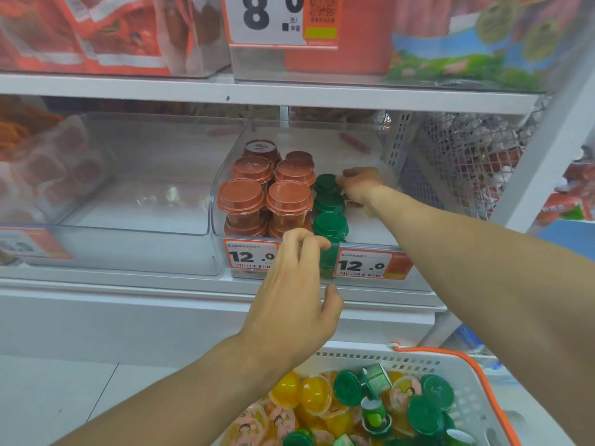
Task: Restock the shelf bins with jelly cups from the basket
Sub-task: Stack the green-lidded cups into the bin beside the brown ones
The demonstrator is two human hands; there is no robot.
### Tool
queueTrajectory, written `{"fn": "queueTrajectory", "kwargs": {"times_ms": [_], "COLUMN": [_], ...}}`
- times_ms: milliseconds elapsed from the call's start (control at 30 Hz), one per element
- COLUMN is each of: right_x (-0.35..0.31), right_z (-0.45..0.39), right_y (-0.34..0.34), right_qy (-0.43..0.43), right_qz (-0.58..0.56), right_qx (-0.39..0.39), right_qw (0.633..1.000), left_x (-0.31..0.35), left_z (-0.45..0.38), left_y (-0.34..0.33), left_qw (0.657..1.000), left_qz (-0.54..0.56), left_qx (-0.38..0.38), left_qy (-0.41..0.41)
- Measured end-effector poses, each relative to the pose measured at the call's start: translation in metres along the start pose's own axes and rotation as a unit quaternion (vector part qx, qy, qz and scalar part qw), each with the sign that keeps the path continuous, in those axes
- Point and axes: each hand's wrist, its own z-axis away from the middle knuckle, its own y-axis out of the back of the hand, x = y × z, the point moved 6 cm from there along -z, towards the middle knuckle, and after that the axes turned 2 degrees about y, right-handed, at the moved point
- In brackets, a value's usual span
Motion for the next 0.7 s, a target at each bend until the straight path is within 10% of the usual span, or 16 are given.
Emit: {"fn": "queueTrajectory", "kwargs": {"times_ms": [200, 400, 533, 700], "right_x": [-0.053, -0.013, 0.100, 0.258], "right_z": [0.071, 0.232, 0.283, 0.308], "right_y": [0.048, 0.063, 0.016, -0.019], "right_qy": [0.164, 0.361, 0.297, 0.172], "right_qz": [0.110, -0.055, -0.004, 0.287], "right_qx": [-0.001, 0.082, -0.028, -0.274], "right_qw": [0.980, 0.927, 0.954, 0.902], "left_x": [0.008, -0.022, -0.051, -0.071], "left_z": [0.007, 0.056, 0.112, 0.194], "left_y": [0.003, -0.079, -0.140, -0.205], "left_qw": [1.000, 0.923, 0.791, 0.824], "left_qz": [0.017, -0.141, -0.222, -0.168], "left_qx": [-0.005, -0.345, -0.547, -0.453], "left_qy": [0.005, 0.091, 0.164, 0.295]}}
